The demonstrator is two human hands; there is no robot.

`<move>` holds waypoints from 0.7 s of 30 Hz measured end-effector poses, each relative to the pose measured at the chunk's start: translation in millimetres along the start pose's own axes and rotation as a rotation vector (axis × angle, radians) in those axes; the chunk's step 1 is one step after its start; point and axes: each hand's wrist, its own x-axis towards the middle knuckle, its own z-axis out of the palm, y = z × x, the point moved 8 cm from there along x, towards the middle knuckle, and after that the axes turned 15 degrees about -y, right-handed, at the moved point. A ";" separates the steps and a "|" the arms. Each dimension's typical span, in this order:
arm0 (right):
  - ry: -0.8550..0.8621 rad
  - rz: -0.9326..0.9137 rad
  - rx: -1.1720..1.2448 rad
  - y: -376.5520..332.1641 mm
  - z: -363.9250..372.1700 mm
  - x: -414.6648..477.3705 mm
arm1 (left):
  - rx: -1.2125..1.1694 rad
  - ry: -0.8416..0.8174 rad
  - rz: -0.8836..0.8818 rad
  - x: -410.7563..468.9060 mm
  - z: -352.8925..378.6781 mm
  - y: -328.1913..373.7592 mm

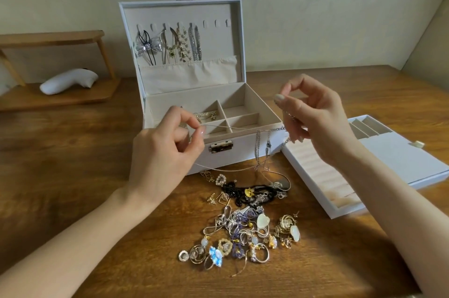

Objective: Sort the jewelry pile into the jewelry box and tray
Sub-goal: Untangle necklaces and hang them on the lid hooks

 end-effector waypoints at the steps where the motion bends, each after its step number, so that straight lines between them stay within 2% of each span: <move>1: 0.025 -0.015 0.005 -1.6 -2.8 -0.5 | 0.066 0.014 0.009 0.7 -2.3 0.7; 3: 0.077 -0.044 0.039 -4.7 -9.6 -1.1 | 0.139 0.074 -0.007 1.3 -10.9 -2.7; 5: 0.128 -0.075 0.063 -7.8 -16.9 -1.5 | 0.104 0.130 -0.052 1.6 -20.6 -10.7; 9: 0.168 -0.129 0.047 -13.1 -24.1 -1.4 | -0.200 0.114 -0.155 2.2 -22.0 -25.5; 12: 0.132 -0.103 0.084 -10.0 -20.7 -0.2 | -0.331 -0.035 -0.183 4.7 -7.4 -24.3; 17: -0.085 -0.023 0.191 3.7 7.2 3.3 | -0.417 -0.367 -0.042 7.3 23.4 -1.1; 21: -0.231 -0.002 0.302 10.5 33.0 5.5 | -0.258 -0.430 0.012 16.5 38.8 21.4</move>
